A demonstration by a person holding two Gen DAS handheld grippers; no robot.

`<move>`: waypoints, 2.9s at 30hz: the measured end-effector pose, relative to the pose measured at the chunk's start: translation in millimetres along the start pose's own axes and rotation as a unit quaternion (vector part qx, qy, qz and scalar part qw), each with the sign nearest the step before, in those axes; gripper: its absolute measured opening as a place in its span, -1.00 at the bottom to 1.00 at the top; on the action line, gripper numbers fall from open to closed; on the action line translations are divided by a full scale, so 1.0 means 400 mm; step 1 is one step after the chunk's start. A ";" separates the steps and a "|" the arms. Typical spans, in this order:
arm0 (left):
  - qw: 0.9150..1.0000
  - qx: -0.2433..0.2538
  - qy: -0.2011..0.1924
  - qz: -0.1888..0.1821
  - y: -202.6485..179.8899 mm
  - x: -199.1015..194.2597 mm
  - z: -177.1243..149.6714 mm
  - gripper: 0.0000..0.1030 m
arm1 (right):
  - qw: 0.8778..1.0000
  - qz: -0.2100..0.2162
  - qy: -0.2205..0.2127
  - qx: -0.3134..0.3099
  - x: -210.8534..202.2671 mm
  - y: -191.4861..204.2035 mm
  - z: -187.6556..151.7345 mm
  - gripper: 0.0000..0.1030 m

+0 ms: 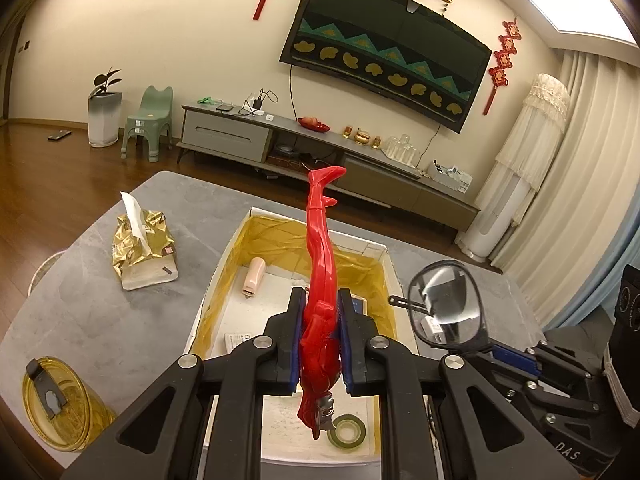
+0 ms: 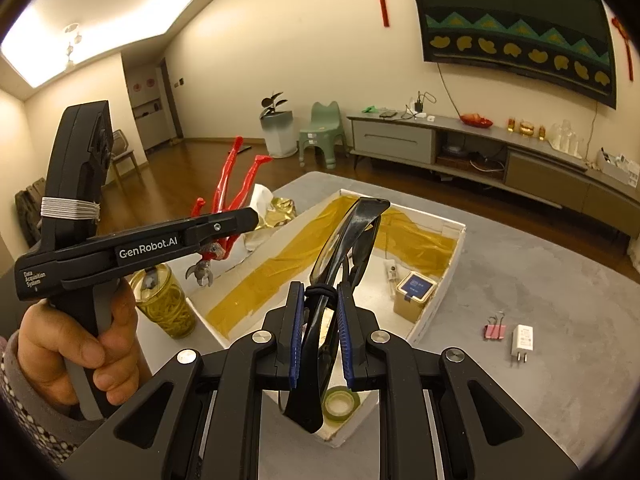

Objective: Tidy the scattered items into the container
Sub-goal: 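Carry the red lanyard and black glasses over the yellow-lined box with both grippers, then open the left gripper to drop the lanyard while the right gripper releases the glasses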

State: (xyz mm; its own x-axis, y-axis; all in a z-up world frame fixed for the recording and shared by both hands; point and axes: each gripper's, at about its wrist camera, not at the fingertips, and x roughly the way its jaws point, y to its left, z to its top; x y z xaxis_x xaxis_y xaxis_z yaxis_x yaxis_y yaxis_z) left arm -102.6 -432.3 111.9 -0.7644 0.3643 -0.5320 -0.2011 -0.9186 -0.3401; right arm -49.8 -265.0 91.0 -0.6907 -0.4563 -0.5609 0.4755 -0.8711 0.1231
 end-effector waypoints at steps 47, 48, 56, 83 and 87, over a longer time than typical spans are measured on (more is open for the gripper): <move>0.996 -0.060 0.065 0.016 0.091 0.254 0.083 -0.69 | 0.997 -0.011 0.081 -0.009 0.234 -0.077 0.155 -0.67; 0.996 -0.060 0.067 0.019 0.093 0.256 0.083 -0.69 | 0.996 -0.010 0.084 -0.011 0.242 -0.076 0.160 -0.67; 0.994 -0.057 0.084 0.039 0.108 0.275 0.078 -0.69 | 0.991 -0.009 0.126 -0.034 0.328 -0.056 0.185 -0.66; 0.977 -0.165 0.138 -0.006 0.196 0.338 0.064 -0.33 | 0.979 -0.052 0.194 -0.026 0.565 -0.111 0.223 -0.37; 0.978 -0.163 0.127 -0.010 0.198 0.317 0.076 -0.29 | 0.985 -0.023 0.170 0.020 0.491 -0.147 0.213 -0.37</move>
State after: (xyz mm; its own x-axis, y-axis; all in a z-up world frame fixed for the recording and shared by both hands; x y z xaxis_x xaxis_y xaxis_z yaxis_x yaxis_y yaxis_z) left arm -234.1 -463.4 41.0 -0.5769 0.4466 -0.6839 0.0232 -0.8280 -0.5603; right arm -259.7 -318.7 43.4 -0.4855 -0.3341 -0.8079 0.4203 -0.8995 0.1193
